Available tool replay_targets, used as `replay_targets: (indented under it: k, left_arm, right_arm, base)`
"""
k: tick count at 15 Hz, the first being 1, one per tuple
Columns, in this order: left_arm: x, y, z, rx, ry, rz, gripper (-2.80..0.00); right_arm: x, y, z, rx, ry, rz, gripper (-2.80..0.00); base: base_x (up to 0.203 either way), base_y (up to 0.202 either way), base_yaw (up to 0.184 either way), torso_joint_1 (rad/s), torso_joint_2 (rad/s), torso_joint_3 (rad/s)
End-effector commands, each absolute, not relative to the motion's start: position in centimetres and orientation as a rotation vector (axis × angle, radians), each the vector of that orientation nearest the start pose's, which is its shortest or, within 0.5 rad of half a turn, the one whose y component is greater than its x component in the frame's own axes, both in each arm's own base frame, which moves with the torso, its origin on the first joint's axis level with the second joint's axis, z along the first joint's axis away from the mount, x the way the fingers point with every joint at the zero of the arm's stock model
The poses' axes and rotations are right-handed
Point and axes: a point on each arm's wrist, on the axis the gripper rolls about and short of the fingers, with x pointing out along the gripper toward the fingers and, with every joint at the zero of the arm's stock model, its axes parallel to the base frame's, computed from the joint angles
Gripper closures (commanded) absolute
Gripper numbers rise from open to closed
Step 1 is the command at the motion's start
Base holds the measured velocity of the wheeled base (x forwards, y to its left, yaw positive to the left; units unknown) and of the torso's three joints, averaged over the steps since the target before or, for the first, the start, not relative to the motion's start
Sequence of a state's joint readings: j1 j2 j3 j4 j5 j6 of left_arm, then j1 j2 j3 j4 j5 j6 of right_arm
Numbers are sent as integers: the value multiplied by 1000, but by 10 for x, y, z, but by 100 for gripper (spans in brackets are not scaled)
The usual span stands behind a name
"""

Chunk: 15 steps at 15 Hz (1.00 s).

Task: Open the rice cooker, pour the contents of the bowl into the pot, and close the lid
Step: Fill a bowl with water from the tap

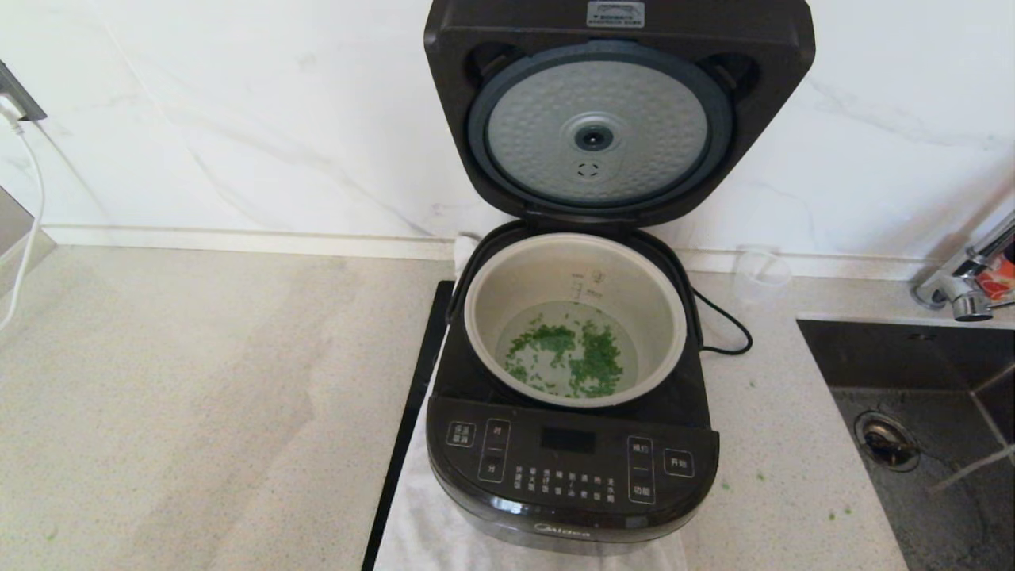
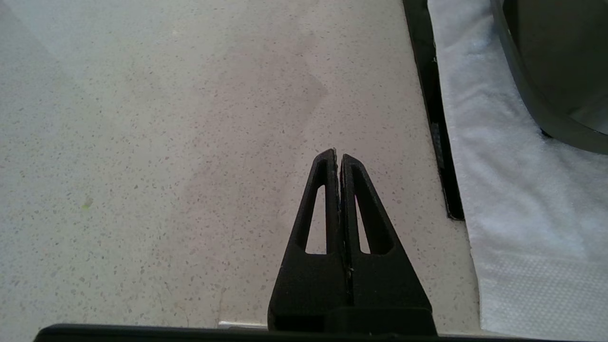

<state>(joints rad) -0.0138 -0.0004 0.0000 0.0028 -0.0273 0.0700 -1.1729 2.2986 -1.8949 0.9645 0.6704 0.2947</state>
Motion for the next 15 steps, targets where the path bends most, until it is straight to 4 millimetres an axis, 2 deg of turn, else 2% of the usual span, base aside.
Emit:
replay_targets:
  k: [1,6,11,15]
  left_arm:
    - [-23,0,75,71,3,-42,0]
    - [-23,0,75,71,3,-42,0]
    - [-23,0,75,71,2,-42,0]
    - [-23,0,75,71,1,-41,0]
  right_arm:
    - [185,-372,123,1396,799,-548,0]
    - [203,-371,118,1403,790,-540,0]
    - [204,-368,123,1396,789,-536,0]
    - [204,-361,135,1379,787,-529,0]
  base:
    - [0,0,0,0,0,0]
    - [0,0,0,0,0,0]
    - [0,0,0,0,0,0]
    - [0,0,0,0,0,0]
